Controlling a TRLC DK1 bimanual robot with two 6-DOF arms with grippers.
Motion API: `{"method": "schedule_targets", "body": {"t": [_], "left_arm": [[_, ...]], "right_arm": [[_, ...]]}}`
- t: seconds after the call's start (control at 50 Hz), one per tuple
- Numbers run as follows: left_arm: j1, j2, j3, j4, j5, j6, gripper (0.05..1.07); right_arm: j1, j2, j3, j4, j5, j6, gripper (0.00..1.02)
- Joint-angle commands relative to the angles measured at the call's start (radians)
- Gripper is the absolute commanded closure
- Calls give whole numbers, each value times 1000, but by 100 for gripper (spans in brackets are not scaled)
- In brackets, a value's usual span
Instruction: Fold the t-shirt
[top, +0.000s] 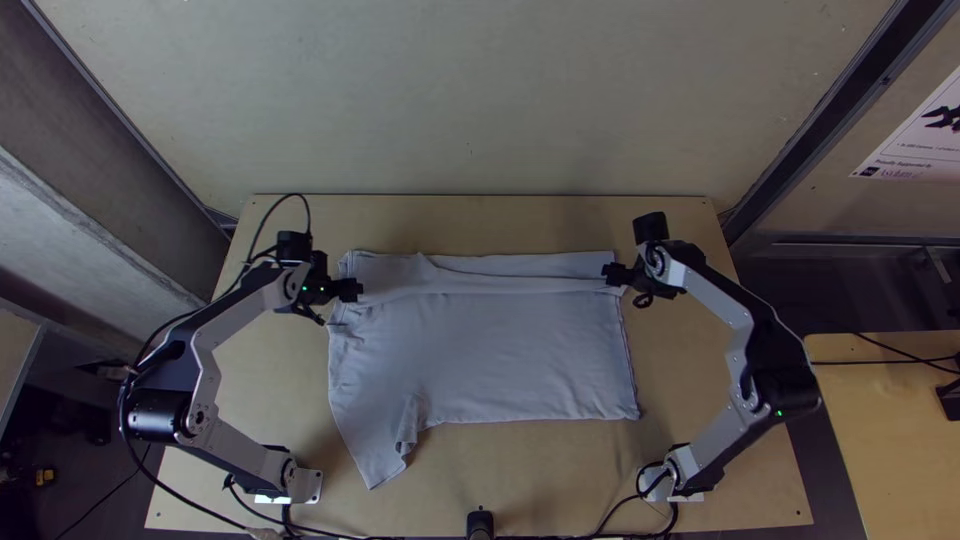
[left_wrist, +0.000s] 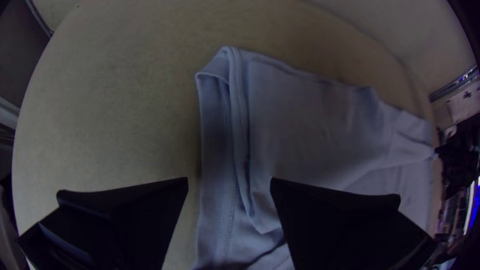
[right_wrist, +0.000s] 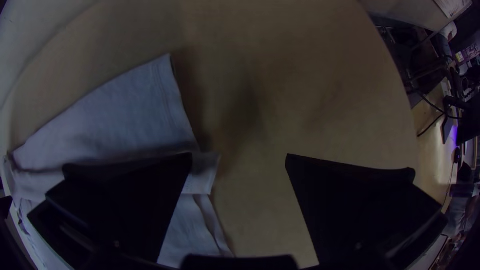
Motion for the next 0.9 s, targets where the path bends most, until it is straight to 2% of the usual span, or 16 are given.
{"method": "schedule_targets", "body": {"t": [0.0, 0.32, 0.4, 0.52, 0.64, 0.88], "left_arm": [[18, -85, 56, -70, 51, 3, 9], [-27, -315, 93, -337, 45, 23, 9], [-36, -347, 87, -468, 39, -11, 9], [-50, -448, 24, -535, 36, -32, 9], [-103, -521, -27, -676, 36, -101, 9], [-312, -637, -208, -794, 36, -229, 9]], "right_arm": [[-3, -114, -32, -11, 9, 23, 3], [11, -371, -20, -206, 3, 23, 3], [9, -436, -34, -253, 3, 24, 3], [-1, -537, -68, -304, 3, 26, 3], [5, -624, -88, -365, 2, 26, 3], [11, -635, -97, -488, -3, 27, 3]]}}
